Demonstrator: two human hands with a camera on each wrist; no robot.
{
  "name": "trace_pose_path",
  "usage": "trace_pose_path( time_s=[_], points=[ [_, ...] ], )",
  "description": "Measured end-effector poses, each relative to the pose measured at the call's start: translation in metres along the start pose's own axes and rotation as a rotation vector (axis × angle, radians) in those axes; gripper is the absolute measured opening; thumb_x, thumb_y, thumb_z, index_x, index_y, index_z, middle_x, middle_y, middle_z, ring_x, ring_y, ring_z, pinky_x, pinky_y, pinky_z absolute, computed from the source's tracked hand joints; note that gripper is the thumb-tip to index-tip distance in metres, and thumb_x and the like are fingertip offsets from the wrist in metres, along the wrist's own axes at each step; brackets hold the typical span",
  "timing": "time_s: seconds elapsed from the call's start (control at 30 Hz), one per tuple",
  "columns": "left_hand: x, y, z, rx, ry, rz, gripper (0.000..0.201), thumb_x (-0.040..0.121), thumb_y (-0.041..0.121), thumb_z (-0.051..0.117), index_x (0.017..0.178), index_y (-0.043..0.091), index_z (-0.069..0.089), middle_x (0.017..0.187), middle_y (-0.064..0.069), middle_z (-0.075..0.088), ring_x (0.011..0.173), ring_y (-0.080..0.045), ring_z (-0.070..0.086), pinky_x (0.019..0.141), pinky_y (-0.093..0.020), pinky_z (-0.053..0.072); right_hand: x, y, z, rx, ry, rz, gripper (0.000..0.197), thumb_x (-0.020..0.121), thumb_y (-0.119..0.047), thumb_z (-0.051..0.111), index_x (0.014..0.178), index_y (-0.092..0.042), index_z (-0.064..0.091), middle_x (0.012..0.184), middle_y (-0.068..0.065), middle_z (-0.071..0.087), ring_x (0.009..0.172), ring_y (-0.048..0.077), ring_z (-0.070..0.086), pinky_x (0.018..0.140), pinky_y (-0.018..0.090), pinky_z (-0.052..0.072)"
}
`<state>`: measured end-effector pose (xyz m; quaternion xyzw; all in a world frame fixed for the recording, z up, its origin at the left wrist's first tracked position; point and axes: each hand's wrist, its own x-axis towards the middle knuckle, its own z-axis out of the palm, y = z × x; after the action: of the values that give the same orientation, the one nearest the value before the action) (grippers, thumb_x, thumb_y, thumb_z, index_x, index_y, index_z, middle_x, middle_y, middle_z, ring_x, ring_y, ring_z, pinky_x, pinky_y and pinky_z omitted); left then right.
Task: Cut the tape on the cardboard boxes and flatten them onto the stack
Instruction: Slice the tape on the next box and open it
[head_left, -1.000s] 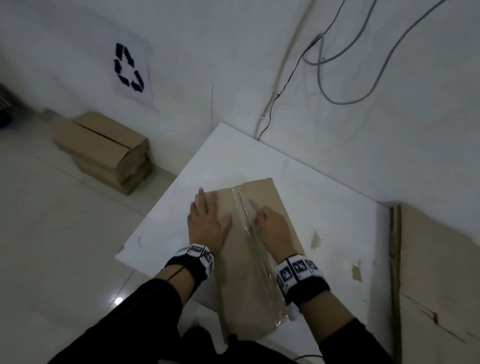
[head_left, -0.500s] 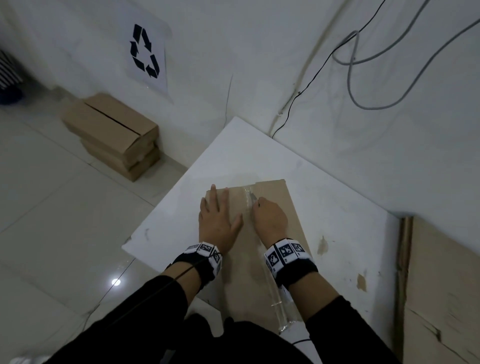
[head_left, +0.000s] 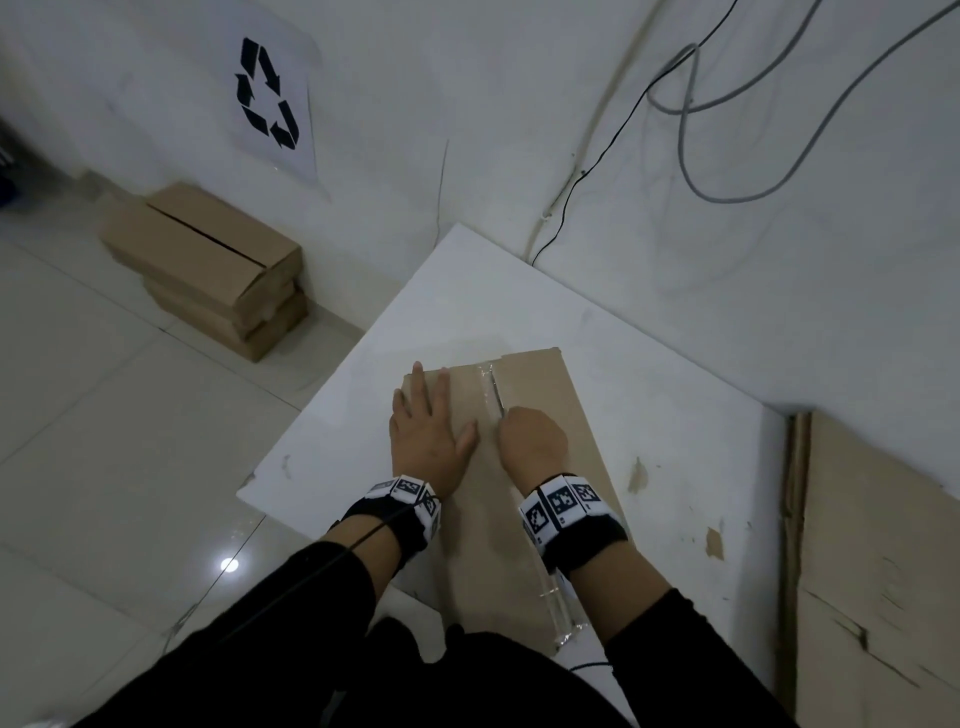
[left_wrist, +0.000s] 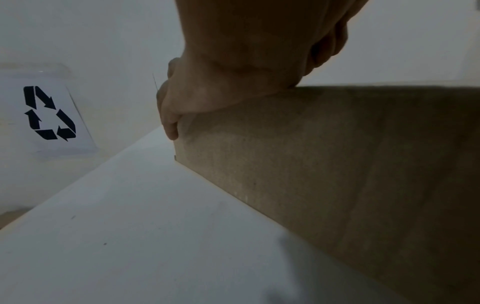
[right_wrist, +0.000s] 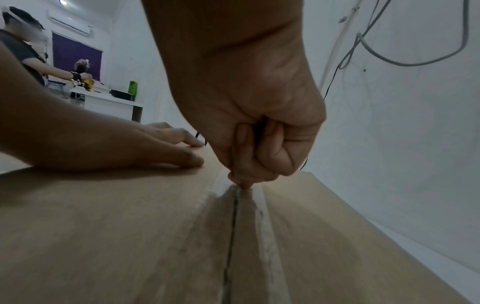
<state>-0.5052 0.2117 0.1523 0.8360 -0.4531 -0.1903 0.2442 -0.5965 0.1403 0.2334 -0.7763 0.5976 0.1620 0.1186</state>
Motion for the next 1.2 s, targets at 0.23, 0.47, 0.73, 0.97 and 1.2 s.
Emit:
trace_pose_path(
  time_s=[0.23, 0.47, 0.73, 0.97, 1.2],
  points=[
    [-0.002, 0.000, 0.000, -0.019, 0.025, 0.000, 0.078, 0.087, 0.056, 0.034, 0.154, 0.023, 0.012, 0.161, -0.010, -0.001, 0.141, -0.044, 0.016, 0.109, -0.053, 0.027, -0.039, 0.030, 0.016, -0.084, -0.064, 0.003, 0.032, 0.099, -0.012, 0.039, 0.116, -0.012, 0.067, 0.117, 0.008, 0.067, 0.108, 0.027, 0.064, 0.077, 0.027, 0.044],
    [-0.002, 0.003, 0.007, 0.015, 0.073, -0.005, 0.072, 0.093, 0.050, 0.045, 0.153, 0.022, 0.017, 0.161, -0.013, 0.006, 0.138, -0.047, 0.023, 0.107, -0.056, 0.031, -0.083, 0.059, 0.041, -0.181, -0.130, 0.025, 0.030, 0.097, -0.005, 0.043, 0.114, -0.010, 0.067, 0.114, 0.006, 0.068, 0.105, 0.023, 0.066, 0.069, 0.027, 0.041],
    [0.003, 0.001, 0.008, 0.049, 0.039, -0.006, 0.072, 0.095, 0.052, 0.039, 0.153, 0.021, 0.011, 0.161, -0.014, 0.000, 0.140, -0.048, 0.016, 0.113, -0.054, 0.022, -0.123, 0.085, 0.053, -0.178, -0.083, 0.025, 0.028, 0.096, -0.004, 0.042, 0.107, -0.011, 0.067, 0.108, 0.005, 0.070, 0.100, 0.023, 0.068, 0.067, 0.027, 0.039],
    [0.002, 0.002, 0.007, 0.060, 0.041, -0.013, 0.071, 0.095, 0.049, 0.039, 0.153, 0.018, 0.013, 0.160, -0.015, 0.002, 0.139, -0.050, 0.018, 0.110, -0.056, 0.025, -0.139, 0.092, 0.060, -0.135, -0.134, 0.040, 0.028, 0.096, -0.002, 0.043, 0.103, -0.011, 0.069, 0.106, 0.005, 0.070, 0.097, 0.022, 0.068, 0.051, 0.023, 0.030],
    [0.002, 0.004, 0.006, 0.061, 0.021, -0.017, 0.071, 0.096, 0.047, 0.040, 0.153, 0.017, 0.012, 0.160, -0.016, 0.000, 0.137, -0.053, 0.019, 0.110, -0.057, 0.026, -0.174, 0.112, 0.064, -0.104, -0.099, 0.057, 0.063, 0.065, -0.001, 0.075, 0.054, -0.021, 0.017, 0.052, -0.005, 0.038, 0.054, 0.017, 0.056, 0.043, 0.019, 0.007]
  ],
)
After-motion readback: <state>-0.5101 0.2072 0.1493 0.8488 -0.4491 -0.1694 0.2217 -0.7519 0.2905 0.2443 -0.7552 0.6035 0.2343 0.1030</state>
